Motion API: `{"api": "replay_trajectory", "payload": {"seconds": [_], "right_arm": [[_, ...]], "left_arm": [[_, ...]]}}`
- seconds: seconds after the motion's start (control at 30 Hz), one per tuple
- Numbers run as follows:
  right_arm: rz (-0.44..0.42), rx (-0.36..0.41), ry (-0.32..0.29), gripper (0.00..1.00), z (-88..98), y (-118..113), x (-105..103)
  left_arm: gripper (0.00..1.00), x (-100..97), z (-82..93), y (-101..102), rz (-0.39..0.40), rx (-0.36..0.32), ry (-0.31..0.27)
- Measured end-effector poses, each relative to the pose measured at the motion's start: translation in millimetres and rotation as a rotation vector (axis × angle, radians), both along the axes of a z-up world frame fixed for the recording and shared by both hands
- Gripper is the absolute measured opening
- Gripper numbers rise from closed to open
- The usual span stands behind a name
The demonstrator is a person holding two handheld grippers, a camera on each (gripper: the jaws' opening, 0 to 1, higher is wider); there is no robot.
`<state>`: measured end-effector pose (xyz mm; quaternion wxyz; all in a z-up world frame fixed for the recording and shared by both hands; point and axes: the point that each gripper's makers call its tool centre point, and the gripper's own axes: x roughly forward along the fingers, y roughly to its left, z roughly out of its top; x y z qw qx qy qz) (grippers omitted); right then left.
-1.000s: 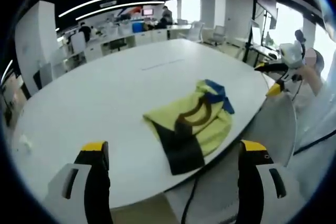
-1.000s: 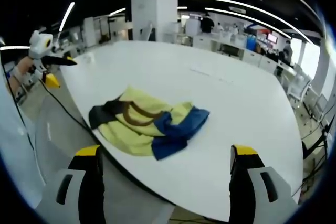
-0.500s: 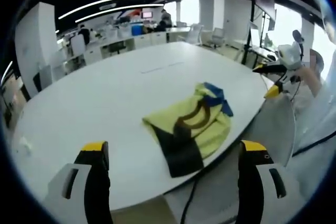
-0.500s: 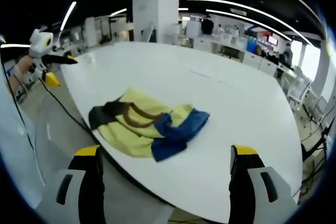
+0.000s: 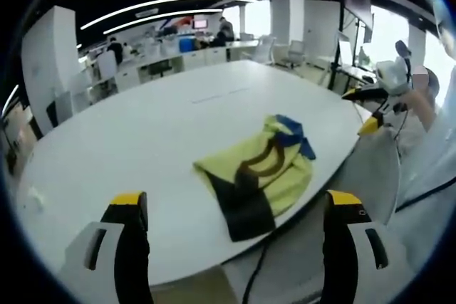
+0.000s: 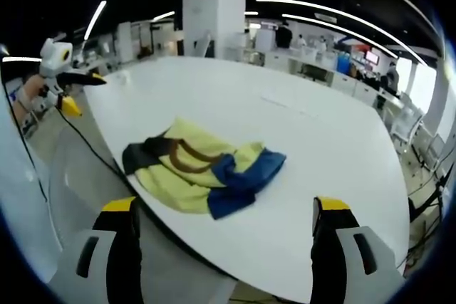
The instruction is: Fold the garment on the visible template until the final outline fits inside the template.
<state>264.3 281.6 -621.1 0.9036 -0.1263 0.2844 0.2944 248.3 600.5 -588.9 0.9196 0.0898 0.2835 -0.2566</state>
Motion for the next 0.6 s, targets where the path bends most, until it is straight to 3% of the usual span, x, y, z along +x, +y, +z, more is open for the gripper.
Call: {"api": "replay_trajectory", "payload": {"seconds": [0.6], "right_arm": [[0.027, -0.014, -0.013, 1.00, 4.5, 12.7, 1.2]], "left_arm": [[0.99, -1.6, -1.5, -1.6, -0.028, 0.000, 0.008]]}}
